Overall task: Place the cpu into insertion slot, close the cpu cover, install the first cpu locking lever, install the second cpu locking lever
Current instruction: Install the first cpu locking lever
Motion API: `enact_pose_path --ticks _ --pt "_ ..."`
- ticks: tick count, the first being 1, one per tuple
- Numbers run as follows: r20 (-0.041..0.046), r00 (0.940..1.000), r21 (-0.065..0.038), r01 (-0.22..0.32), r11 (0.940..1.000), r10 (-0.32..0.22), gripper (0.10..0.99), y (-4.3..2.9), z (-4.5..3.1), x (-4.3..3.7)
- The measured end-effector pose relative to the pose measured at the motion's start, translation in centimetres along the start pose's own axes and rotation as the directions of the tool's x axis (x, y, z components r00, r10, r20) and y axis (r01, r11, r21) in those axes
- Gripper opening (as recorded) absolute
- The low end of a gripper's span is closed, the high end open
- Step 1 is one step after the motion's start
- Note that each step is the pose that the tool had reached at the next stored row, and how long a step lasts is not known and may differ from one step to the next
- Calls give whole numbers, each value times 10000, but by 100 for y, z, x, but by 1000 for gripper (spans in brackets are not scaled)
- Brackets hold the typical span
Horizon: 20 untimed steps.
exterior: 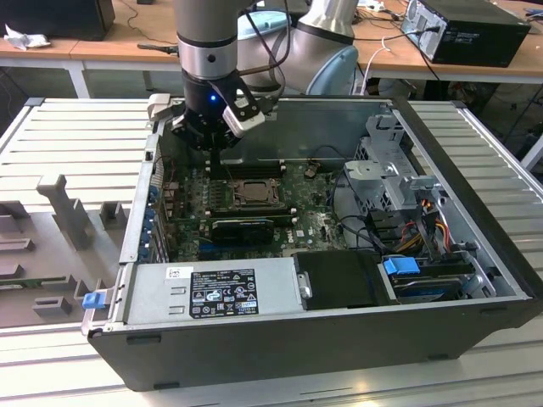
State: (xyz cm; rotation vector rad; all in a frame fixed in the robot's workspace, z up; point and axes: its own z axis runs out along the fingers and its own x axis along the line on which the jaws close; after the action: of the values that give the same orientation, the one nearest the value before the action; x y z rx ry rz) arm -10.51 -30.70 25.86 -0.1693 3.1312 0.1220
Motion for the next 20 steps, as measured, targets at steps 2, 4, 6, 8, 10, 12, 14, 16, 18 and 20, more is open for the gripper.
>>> enact_pose_path --ticks 2,4,6,8,10,12,14,16,18,20 --pt "0 10000 0 1 10000 -1 106 47 5 -5" --pt "0 10000 -1 -1 10000 1 106 81 8 -9" --pt "-3 10000 -1 -1 10000 1 106 104 11 -18" --pt "-10 10000 -1 -2 10000 2 106 110 12 -45" --pt "-8 10000 -1 -22 10000 22 106 107 13 -65" --pt "-7 10000 -1 -31 10000 31 106 107 13 -75" --pt "-7 10000 -1 -37 10000 37 106 104 14 -96" --pt "-6 10000 -1 -38 10000 38 106 102 14 -120" --pt "-6 10000 -1 -40 10000 40 106 99 14 -150" --pt "-8 10000 -1 -39 10000 39 106 95 14 -181"
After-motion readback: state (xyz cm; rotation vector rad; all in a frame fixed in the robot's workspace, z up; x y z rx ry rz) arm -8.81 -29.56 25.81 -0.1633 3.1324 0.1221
